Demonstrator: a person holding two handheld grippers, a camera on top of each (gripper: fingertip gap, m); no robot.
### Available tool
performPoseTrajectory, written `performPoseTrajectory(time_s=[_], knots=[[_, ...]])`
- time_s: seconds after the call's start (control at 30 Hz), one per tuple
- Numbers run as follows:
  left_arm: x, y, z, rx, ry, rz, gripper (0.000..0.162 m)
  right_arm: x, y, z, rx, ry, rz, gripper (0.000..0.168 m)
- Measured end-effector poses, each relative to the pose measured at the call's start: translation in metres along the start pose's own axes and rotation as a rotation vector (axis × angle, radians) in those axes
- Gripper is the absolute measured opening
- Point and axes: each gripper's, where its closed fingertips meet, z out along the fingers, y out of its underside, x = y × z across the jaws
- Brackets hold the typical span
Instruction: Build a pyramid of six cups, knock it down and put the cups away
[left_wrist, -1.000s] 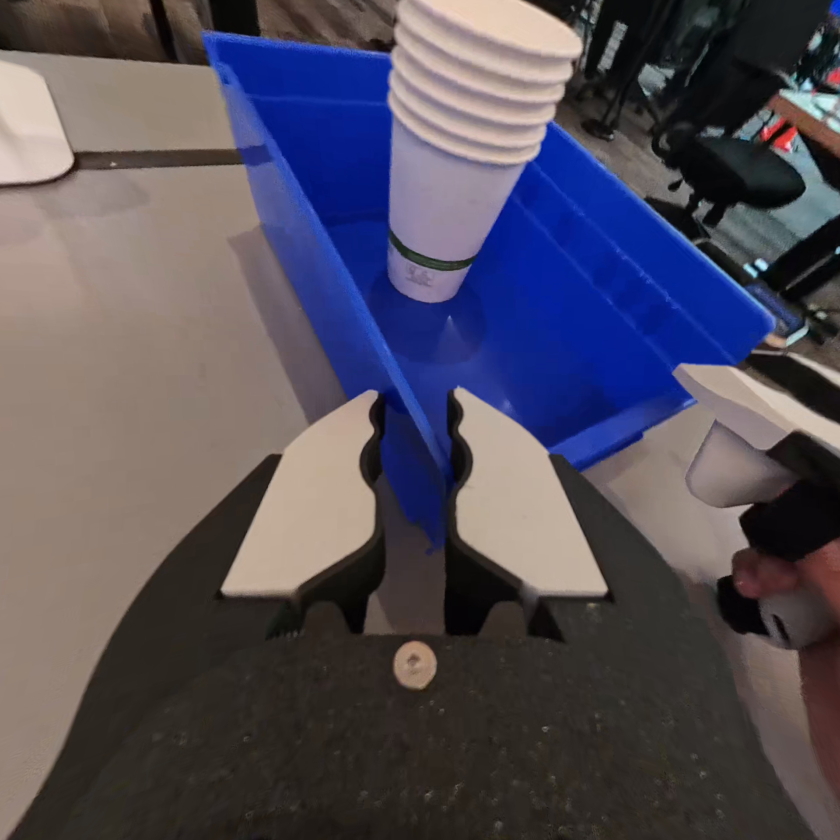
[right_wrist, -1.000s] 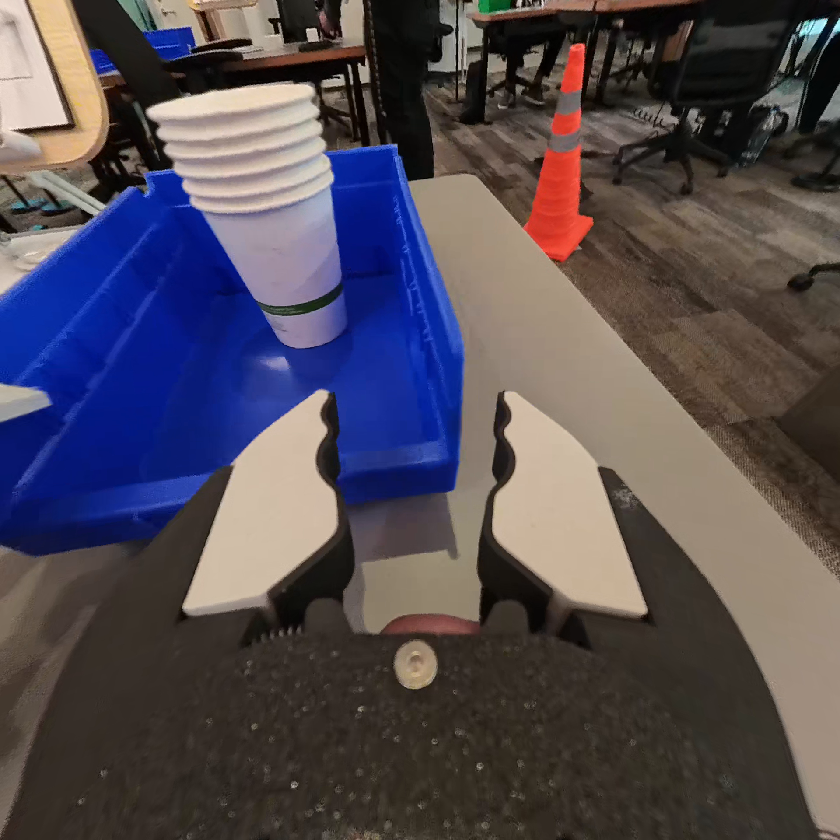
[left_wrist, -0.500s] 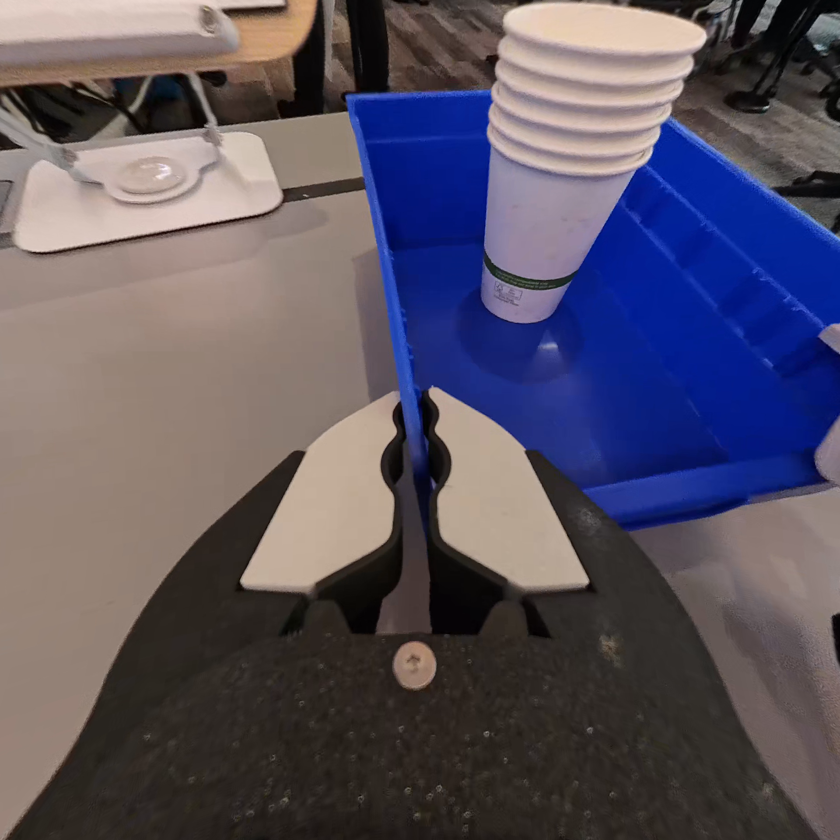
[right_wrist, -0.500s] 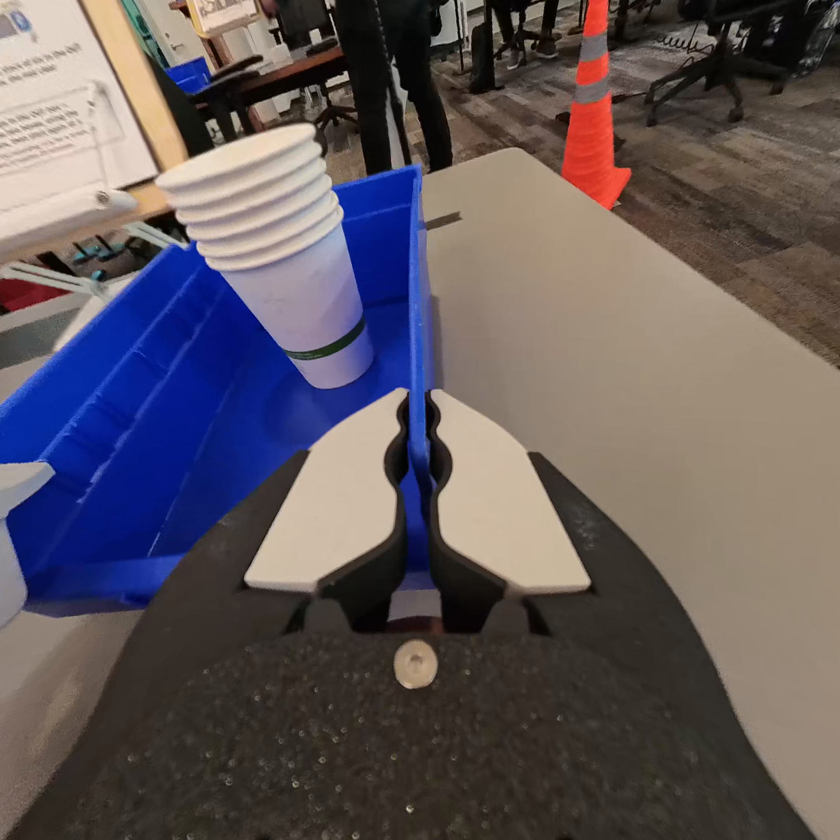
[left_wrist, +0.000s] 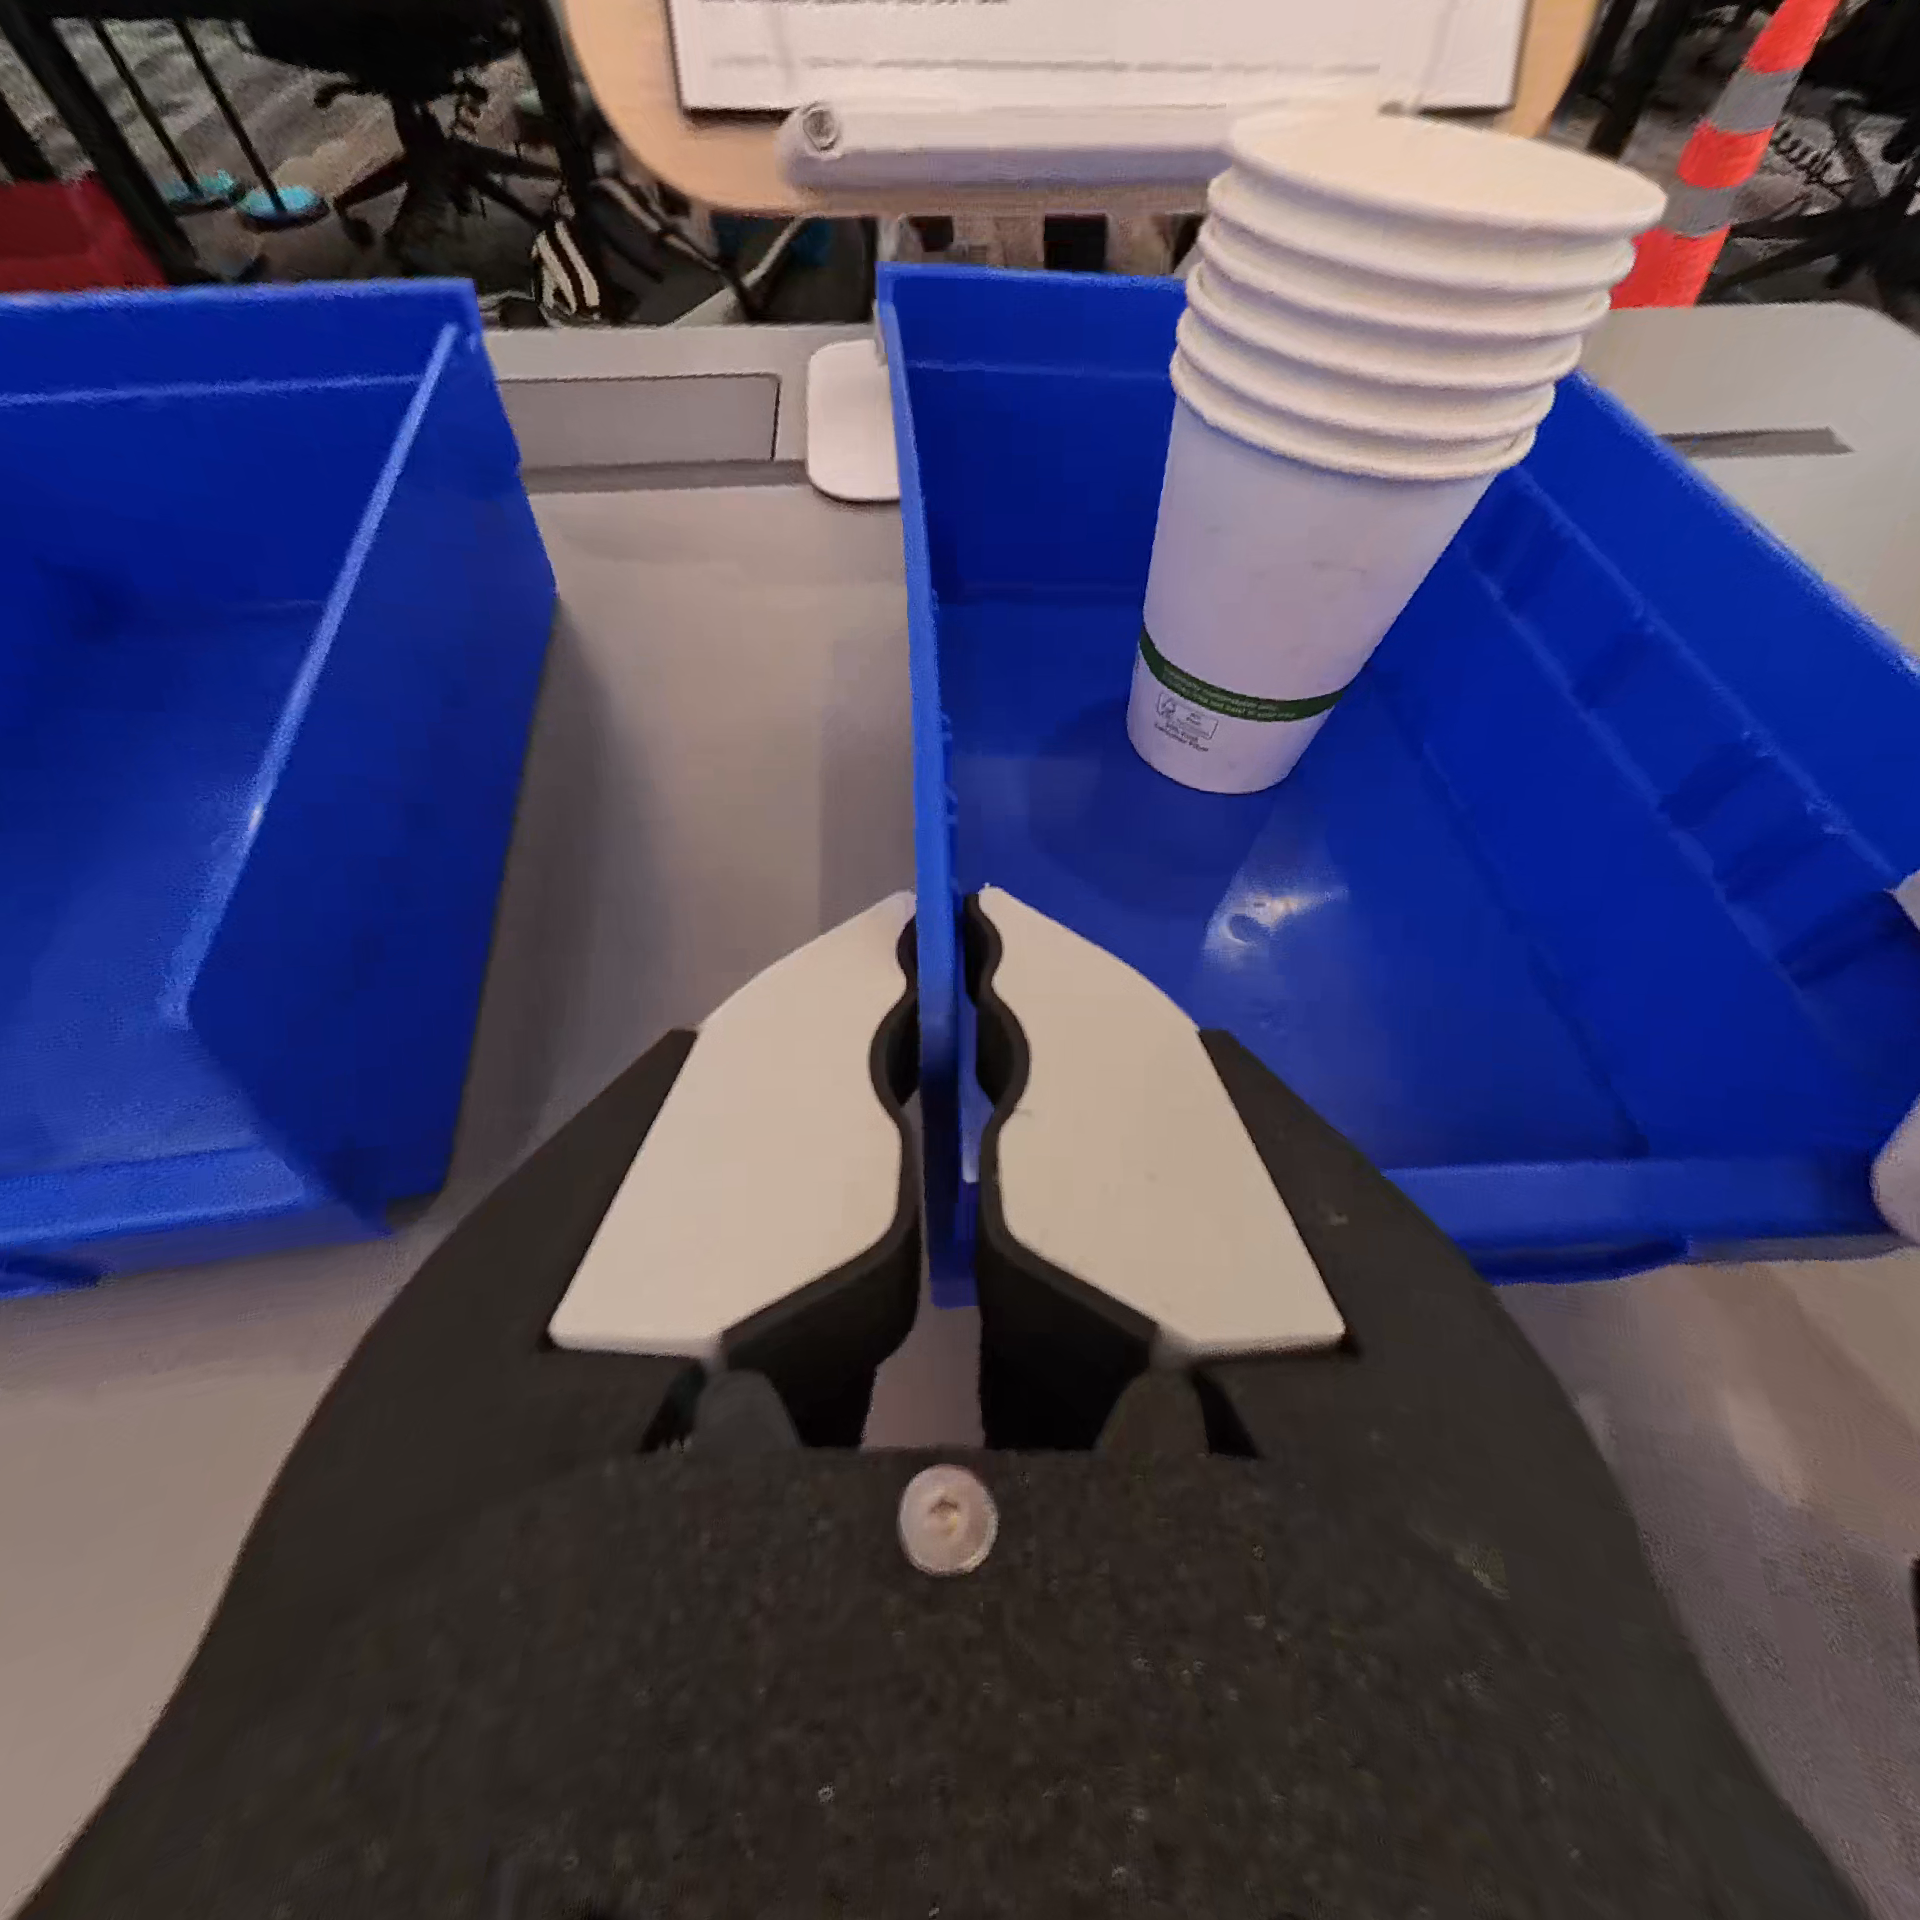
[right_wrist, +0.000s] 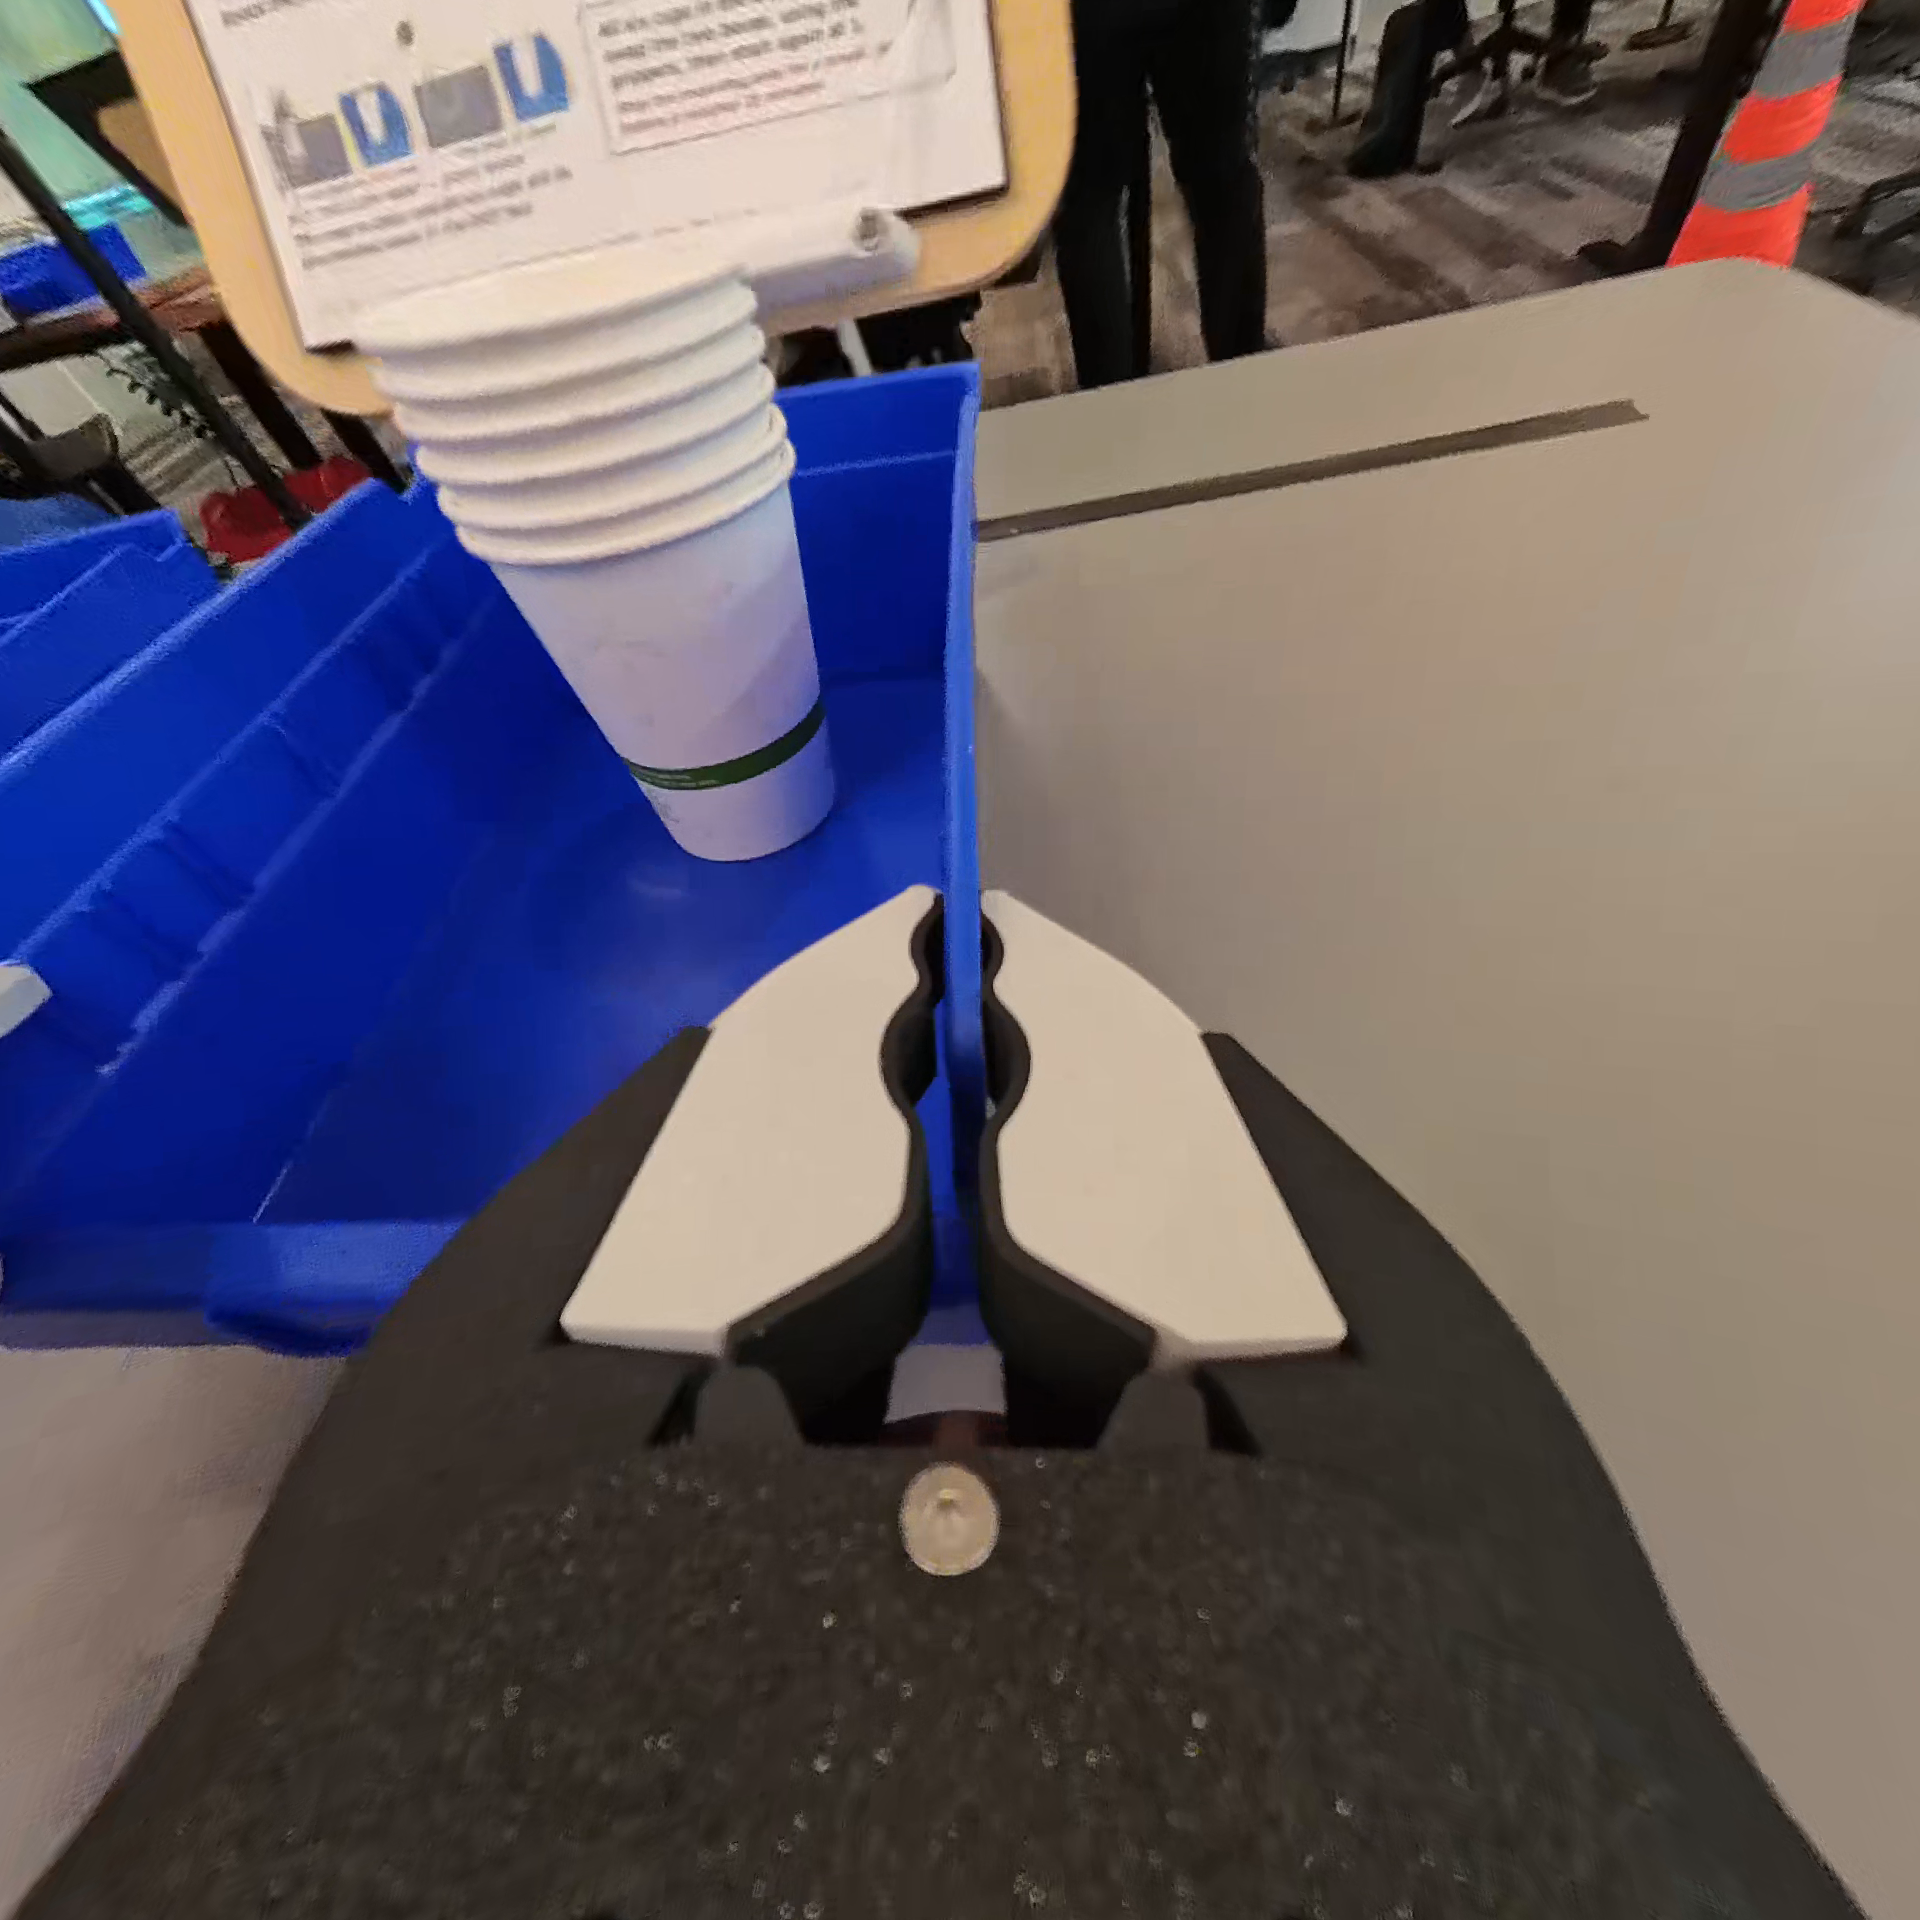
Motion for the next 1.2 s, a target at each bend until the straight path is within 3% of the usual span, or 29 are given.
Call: performPoseTrajectory(time_s=[0.27, 0.3, 0.33, 0.37, 0.5, 0.57, 0.7, 0.8, 0.9, 0.97, 1.03, 1.1, 1.17, 1.2], knots=[[-0.015, 0.023, 0.001, -0.007, 0.031, -0.057, 0.005, -0.016, 0.006, 0.001, 0.006, -0.098, -0.036, 0.009], [-0.017, 0.023, -0.002, -0.030, 0.052, -0.056, 0.021, -0.020, 0.009, -0.004, -0.024, -0.158, -0.042, 0.017], [-0.022, 0.021, -0.010, -0.056, 0.073, -0.069, 0.056, -0.017, 0.009, -0.012, -0.038, -0.175, -0.041, 0.029], [-0.027, 0.015, -0.022, -0.060, 0.114, -0.077, 0.069, -0.013, 0.005, -0.023, -0.013, -0.189, -0.048, 0.037], [-0.067, -0.024, -0.097, 0.061, 0.261, -0.132, 0.068, -0.028, -0.027, -0.074, 0.191, -0.356, -0.144, 0.055], [-0.112, -0.024, -0.117, 0.074, 0.237, -0.159, 0.070, -0.046, -0.025, -0.090, 0.207, -0.414, -0.250, 0.056], [-0.250, 0.012, -0.103, -0.027, -0.054, -0.138, 0.067, -0.112, -0.002, -0.119, 0.235, -0.612, -0.363, 0.059], [-0.313, 0.035, -0.078, -0.096, -0.112, -0.184, 0.061, -0.168, 0.030, -0.126, 0.172, -0.710, -0.462, 0.060], [-0.322, 0.034, -0.045, -0.110, -0.034, -0.209, 0.061, -0.216, 0.057, -0.123, 0.089, -0.774, -0.485, 0.064], [-0.313, 0.026, -0.027, -0.100, 0.022, -0.211, 0.059, -0.238, 0.067, -0.107, 0.035, -0.743, -0.440, 0.079], [-0.311, 0.024, -0.014, -0.101, 0.012, -0.198, 0.051, -0.253, 0.073, -0.087, -0.020, -0.686, -0.388, 0.070], [-0.309, 0.030, -0.007, -0.123, 0.008, -0.212, 0.035, -0.265, 0.079, -0.069, -0.054, -0.644, -0.386, 0.072], [-0.311, 0.037, -0.014, -0.126, -0.024, -0.184, 0.005, -0.274, 0.083, -0.054, -0.085, -0.610, -0.397, 0.073], [-0.310, 0.041, -0.020, -0.130, -0.040, -0.173, 0.004, -0.278, 0.083, -0.047, -0.086, -0.590, -0.397, 0.073]])
